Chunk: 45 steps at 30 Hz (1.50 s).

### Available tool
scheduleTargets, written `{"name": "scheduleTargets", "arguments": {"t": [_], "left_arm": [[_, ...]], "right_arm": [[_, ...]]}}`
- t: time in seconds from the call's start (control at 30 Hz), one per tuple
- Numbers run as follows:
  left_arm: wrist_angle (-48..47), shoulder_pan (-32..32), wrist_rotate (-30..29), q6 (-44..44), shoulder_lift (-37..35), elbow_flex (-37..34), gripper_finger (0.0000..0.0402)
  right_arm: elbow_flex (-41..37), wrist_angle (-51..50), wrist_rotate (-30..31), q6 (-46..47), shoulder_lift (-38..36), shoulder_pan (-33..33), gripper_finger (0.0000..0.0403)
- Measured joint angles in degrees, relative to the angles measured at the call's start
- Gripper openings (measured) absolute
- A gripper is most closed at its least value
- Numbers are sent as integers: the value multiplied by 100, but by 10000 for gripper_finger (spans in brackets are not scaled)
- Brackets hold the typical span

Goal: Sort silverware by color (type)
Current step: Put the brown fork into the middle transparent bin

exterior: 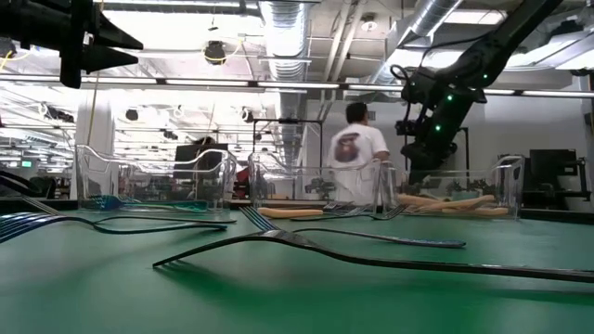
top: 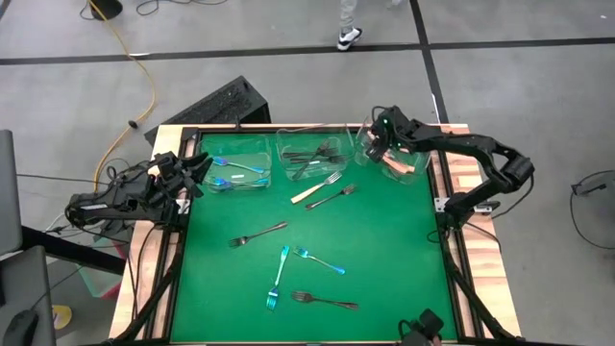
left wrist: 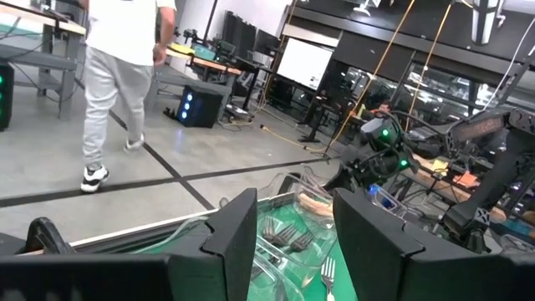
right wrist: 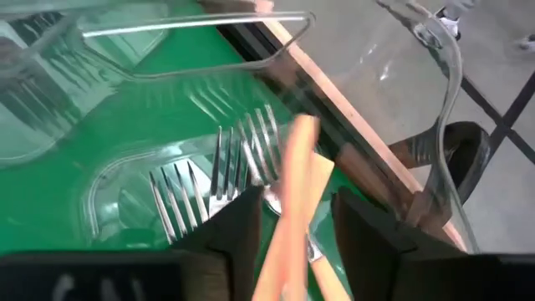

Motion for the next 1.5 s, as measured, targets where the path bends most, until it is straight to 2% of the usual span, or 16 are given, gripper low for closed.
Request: {"name": "scheduleTargets", "arguments": {"t": [0.17,0.4,0.57,0.7,0.8,1.13,1.5], "left_arm": [[-2,-2,0,2,2,0,145],[-2,0,3,2,0,0,145],[-5,0,3,7,-1,0,145],[-115,-2,5,9,2,0,145],[-146,0,7,7,-1,0,145],[-148,0,4,4,2,0,145],[-271,-2,13,-90,1,0,145]], "right_arm": [[271,-275,-4,0,0,2,209],[1346,-905,-174,-46,-222,267,218],[2010,-1226,-1034,-348,-610,732,217],[2102,-1244,-1918,-544,-806,1215,216],[2102,-1356,-2173,-596,-760,1605,216],[2096,-1396,-2170,-936,265,2712,216],[2093,-1500,-2127,-1422,1578,3220,216]]}}
